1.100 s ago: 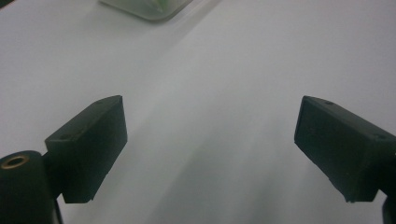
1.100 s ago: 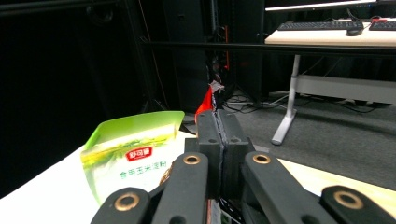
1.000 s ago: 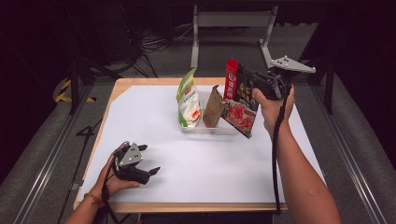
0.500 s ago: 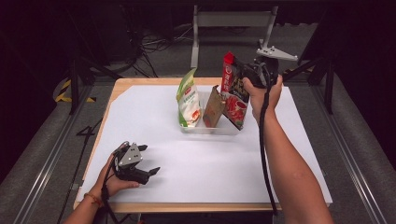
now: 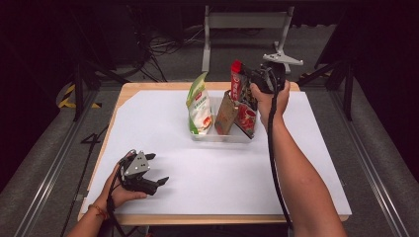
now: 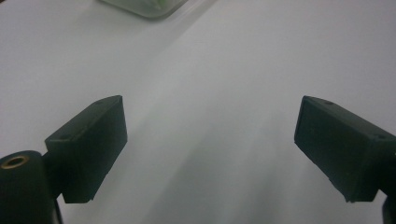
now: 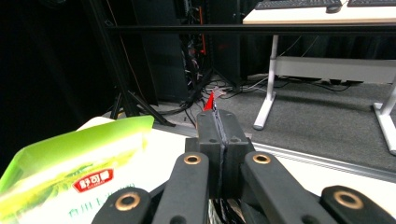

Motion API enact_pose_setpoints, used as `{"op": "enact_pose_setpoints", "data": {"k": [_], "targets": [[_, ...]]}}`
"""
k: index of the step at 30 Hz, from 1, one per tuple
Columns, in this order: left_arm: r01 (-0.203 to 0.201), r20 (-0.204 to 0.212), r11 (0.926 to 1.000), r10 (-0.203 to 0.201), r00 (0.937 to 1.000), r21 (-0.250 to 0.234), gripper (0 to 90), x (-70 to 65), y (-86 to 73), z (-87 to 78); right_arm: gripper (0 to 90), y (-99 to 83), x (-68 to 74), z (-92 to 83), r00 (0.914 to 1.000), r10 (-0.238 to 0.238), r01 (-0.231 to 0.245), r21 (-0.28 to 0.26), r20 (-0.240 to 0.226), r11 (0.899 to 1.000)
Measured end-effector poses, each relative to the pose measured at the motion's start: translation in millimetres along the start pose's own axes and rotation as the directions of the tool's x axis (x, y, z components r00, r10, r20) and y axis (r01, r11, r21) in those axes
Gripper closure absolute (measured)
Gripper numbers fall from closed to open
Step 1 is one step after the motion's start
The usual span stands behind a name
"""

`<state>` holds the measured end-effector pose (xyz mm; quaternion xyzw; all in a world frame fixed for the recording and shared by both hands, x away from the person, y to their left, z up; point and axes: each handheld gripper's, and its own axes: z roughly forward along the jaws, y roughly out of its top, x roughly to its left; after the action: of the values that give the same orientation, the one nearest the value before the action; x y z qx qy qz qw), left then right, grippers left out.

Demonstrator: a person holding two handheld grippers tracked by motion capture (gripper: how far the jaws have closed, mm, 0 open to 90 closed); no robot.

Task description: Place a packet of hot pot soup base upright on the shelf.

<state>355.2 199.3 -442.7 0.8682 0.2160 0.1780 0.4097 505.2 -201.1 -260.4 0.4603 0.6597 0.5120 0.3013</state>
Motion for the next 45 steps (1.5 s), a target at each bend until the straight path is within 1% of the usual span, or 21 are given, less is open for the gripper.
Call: {"op": "enact_pose_setpoints", "data": {"k": [3, 10, 13, 17, 19, 20, 23, 24, 25, 26, 27, 29, 33, 34, 35, 36, 37, 39, 40, 41, 45], "targets": [[-0.001, 0.001, 1.0, 0.001, 1.0, 0.002, 10.1, -0.5, 0.2, 0.6, 89.7, -4.4, -2.1, -0.1, 1.0, -0.004, 0.004, 0.006, 0.0, 1.0], [-0.002, 0.002, 1.0, 0.002, 1.0, 0.006, 10.1, -0.5, 0.3, 1.5, 89.0, -12.4, -3.4, -0.6, 0.999, -0.012, 0.012, 0.002, -0.043, 1.0], [0.001, 0.001, 1.0, -0.001, 1.0, 0.006, 10.1, 0.0, -0.1, 1.6, 88.3, -16.8, -2.5, -1.5, 0.9976, -0.029, 0.03, 0.009, -0.063, 1.0], [0.0, 0.002, 1.0, 0.0, 1.0, 0.009, 10.1, -1.0, 0.5, 1.9, 87.6, -21.8, -0.7, 2.6, 0.9944, -0.061, 0.065, 0.034, -0.086, 0.997], [-0.005, 0.001, 1.0, 0.005, 1.0, 0.008, 10.1, -1.2, 0.6, 1.6, 87.6, -22.2, -0.1, 3.1, 0.994, -0.07, 0.073, 0.037, -0.085, 0.997], [-0.001, 0.003, 1.0, 0.001, 1.0, 0.007, 10.1, -0.7, 0.1, 1.2, 87.5, -22.9, 0.6, 3.3, 0.9926, -0.073, 0.077, 0.036, -0.097, 0.996], [0.007, 0.001, 0.9999, -0.007, 1.0, 0.009, 10.1, 0.1, -0.9, 1.2, 87.2, -24.3, 1.5, 3.4, 0.9904, -0.088, 0.093, 0.035, -0.106, 0.995], [0.005, 0.0, 0.9999, -0.005, 1.0, 0.009, 10.1, 0.5, -1.1, 1.1, 86.6, -25.4, 1.8, 3.6, 0.9885, -0.093, 0.097, 0.035, -0.12, 0.995], [0.006, 0.0, 0.9999, -0.006, 1.0, 0.01, 10.1, 0.6, -1.1, 1.1, 84.8, -25.9, 1.9, 4.1, 0.9869, -0.098, 0.103, 0.033, -0.128, 0.994], [0.005, 0.0, 0.9999, -0.005, 1.0, 0.01, 10.1, 0.5, -1.0, 1.1, 83.0, -25.9, 1.5, 4.8, 0.9841, -0.1, 0.107, 0.039, -0.146, 0.994], [0.003, -0.001, 0.9999, -0.003, 1.0, 0.012, 10.1, 0.3, -0.9, 1.3, 82.0, -26.0, 1.1, 5.8, 0.9831, -0.102, 0.11, 0.048, -0.152, 0.993], [0.004, 0.001, 0.9999, -0.004, 1.0, 0.011, 10.1, -0.2, -0.7, 1.3, 79.1, -26.2, -1.0, 6.5, 0.9826, -0.098, 0.109, 0.059, -0.158, 0.992], [0.002, 0.001, 0.9999, -0.002, 1.0, 0.016, 10.1, 0.3, -1.0, 1.7, 77.7, -27.1, -5.3, 4.2, 0.9831, -0.097, 0.107, 0.058, -0.155, 0.993], [0.0, 0.001, 0.9999, 0.0, 1.0, 0.014, 10.1, 0.3, -0.9, 1.7, 74.6, -27.2, -6.3, 3.3, 0.9839, -0.093, 0.102, 0.056, -0.153, 0.993], [0.0, 0.002, 0.9999, 0.0, 1.0, 0.012, 10.1, 0.1, -0.8, 1.7, 66.2, -27.2, -7.5, 2.3, 0.9839, -0.091, 0.101, 0.056, -0.154, 0.993], [0.001, 0.002, 0.9999, -0.001, 1.0, 0.013, 10.1, 0.1, -0.7, 1.7, 64.4, -27.2, -8.2, 1.7, 0.9835, -0.09, 0.101, 0.059, -0.157, 0.993], [0.0, 0.001, 0.9999, 0.0, 1.0, 0.014, 10.0, 0.2, -0.6, 1.9, 64.5, -27.5, -8.6, 0.9, 0.9823, -0.096, 0.107, 0.063, -0.161, 0.992], [-0.001, 0.001, 0.9999, 0.001, 1.0, 0.015, 10.1, 0.2, -0.3, 2.6, 63.0, -27.4, -9.2, -0.9, 0.9823, -0.115, 0.126, 0.067, -0.148, 0.99], [-0.002, 0.002, 0.9999, 0.002, 1.0, 0.015, 10.1, -0.2, -0.2, 2.8, 61.6, -27.2, -10.3, -1.9, 0.9824, -0.11, 0.122, 0.069, -0.151, 0.99], [-0.001, 0.003, 0.9999, 0.001, 1.0, 0.016, 10.1, -0.5, -0.1, 3.0, 61.0, -26.9, -12.1, -3.6, 0.9839, -0.108, 0.119, 0.069, -0.142, 0.99], [-0.001, 0.003, 0.9999, 0.001, 1.0, 0.017, 10.0, 0.2, -0.2, 3.6, 60.2, -27.0, -15.6, -7.1, 0.9849, -0.108, 0.118, 0.07, -0.136, 0.991]]}}
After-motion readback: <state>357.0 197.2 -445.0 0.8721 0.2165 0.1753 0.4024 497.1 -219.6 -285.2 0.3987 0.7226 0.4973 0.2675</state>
